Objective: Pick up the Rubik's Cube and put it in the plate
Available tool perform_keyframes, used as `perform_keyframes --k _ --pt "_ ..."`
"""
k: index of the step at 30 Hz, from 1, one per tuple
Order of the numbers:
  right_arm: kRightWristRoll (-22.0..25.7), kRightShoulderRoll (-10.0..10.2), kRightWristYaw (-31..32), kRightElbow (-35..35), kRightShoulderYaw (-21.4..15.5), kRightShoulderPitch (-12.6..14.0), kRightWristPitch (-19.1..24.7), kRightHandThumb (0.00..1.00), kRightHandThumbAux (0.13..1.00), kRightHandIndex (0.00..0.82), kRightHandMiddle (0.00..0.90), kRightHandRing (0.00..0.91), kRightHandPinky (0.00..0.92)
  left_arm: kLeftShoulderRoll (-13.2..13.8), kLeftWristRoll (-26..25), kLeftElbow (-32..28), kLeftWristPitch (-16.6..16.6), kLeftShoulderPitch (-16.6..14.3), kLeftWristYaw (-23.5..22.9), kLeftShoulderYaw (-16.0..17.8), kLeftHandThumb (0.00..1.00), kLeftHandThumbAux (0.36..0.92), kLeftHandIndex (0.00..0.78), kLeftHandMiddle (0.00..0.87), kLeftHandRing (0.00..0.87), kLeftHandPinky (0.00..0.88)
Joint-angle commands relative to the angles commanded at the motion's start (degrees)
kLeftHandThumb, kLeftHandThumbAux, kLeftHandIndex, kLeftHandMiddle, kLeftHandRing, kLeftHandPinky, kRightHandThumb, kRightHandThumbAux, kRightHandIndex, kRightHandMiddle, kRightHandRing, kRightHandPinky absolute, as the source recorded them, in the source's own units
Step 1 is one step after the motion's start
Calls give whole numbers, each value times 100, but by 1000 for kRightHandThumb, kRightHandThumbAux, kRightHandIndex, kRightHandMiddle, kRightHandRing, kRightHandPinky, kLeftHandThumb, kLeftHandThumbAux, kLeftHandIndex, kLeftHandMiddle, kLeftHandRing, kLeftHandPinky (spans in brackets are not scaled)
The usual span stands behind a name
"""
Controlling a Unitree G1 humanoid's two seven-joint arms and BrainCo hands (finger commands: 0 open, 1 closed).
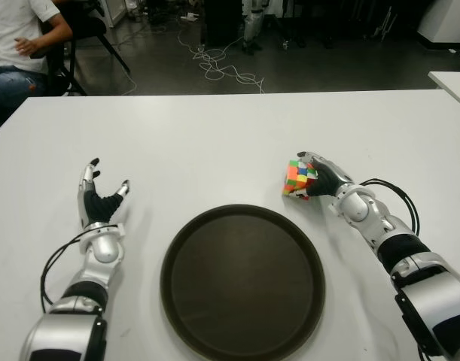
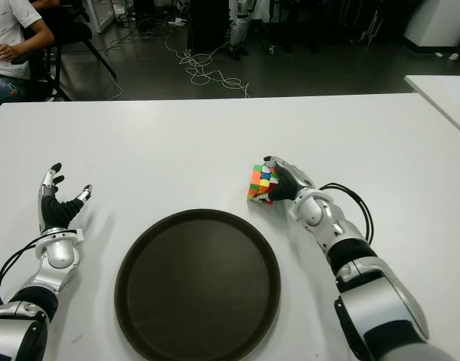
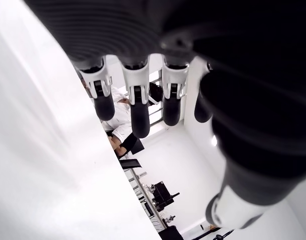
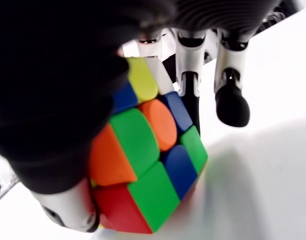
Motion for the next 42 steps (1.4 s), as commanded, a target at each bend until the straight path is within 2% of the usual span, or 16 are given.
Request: perform_keyframes --k 14,17,25,34,38,42 --pt "38 34 29 9 -91 24 -41 246 845 638 789 792 771 -4 -10 -2 -24 10 -52 6 0 791 126 125 118 89" --pt "52 39 40 13 -111 28 -52 253 846 634 786 790 770 -5 -14 -5 -35 13 -78 6 0 771 122 121 120 96" --pt "139 56 94 8 -155 47 -67 266 846 635 786 790 772 16 83 -9 -37 14 43 -46 0 765 121 126 125 93" --pt "263 103 90 31 -246 62 -104 229 853 616 780 791 773 26 107 -4 10 11 71 -77 0 748 110 118 109 79" --pt "363 139 50 40 -345 83 -212 218 849 621 781 794 777 13 65 12 26 3 57 -48 0 749 116 118 109 79" --pt "532 173 -64 14 -509 134 -553 182 835 640 791 807 795 12 34 24 40 -4 34 -27 0 747 126 124 118 90"
